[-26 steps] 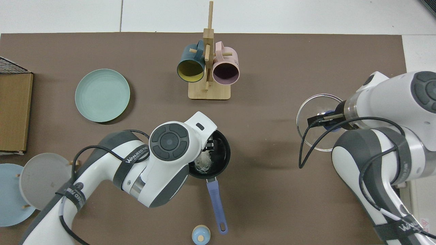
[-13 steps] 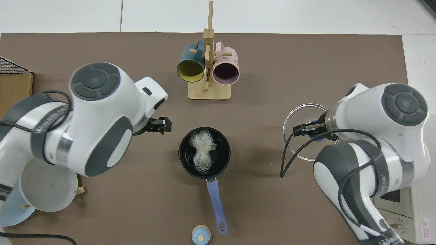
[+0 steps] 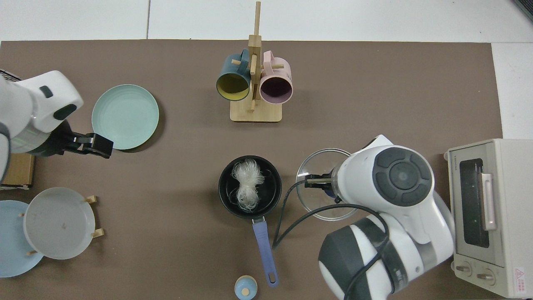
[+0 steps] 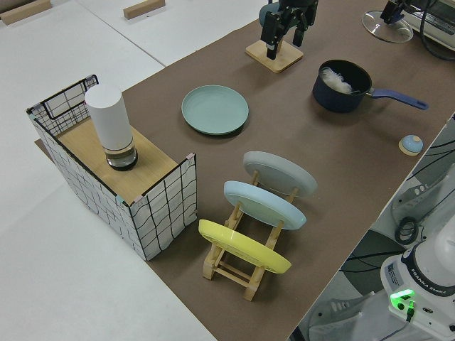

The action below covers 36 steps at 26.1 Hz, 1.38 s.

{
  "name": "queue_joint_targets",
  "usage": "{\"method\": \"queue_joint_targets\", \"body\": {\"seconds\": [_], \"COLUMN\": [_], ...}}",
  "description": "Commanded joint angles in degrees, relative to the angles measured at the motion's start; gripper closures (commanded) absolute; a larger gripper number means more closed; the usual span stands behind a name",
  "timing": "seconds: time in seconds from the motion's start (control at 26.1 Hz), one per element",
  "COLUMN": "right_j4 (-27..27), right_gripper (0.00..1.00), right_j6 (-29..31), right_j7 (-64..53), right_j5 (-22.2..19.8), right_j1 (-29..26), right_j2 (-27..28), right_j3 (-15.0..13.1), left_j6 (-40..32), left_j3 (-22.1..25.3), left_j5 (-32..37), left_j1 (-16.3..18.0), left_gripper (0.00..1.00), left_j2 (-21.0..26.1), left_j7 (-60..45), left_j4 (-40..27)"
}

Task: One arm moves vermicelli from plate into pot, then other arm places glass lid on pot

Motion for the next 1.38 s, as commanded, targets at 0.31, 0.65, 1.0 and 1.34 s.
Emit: {"method": "queue_joint_targets", "body": {"seconds": [0.31,0.65,1.0,1.34], "right_j4": [9.06,24.16,28.23,25.94], "right_gripper": [1.0,1.0,1.0,1.0], "right_j6": [0.76,-4.69,-4.96,-2.33], "right_j7": [21.52,34.09,35.6,35.42], "right_j5": [-2.82,-11.35,-14.87,-14.79], "right_j1": [-0.2,5.24,6.92,5.78], "right_j2": [7.45,21.15,26.61,26.88], "right_j3": [11.31,13.86,14.04,14.13], "left_j6": [-2.16,-2.95,0.91,1.09], "left_j3": [8.31,6.73,6.64,6.73], "left_j5": [-4.67,-1.76,-1.85,-1.85], "left_j1": [-2.52,-2.09,-1.91,-2.08], "left_gripper": [0.0,0.0,0.0,0.0], "left_j2": [-1.86,-1.94,-1.68,-1.5], "left_j7": [6.06,3.6,3.68,3.68], "left_j4": [-0.46,-0.46,-0.37,-0.37]}}
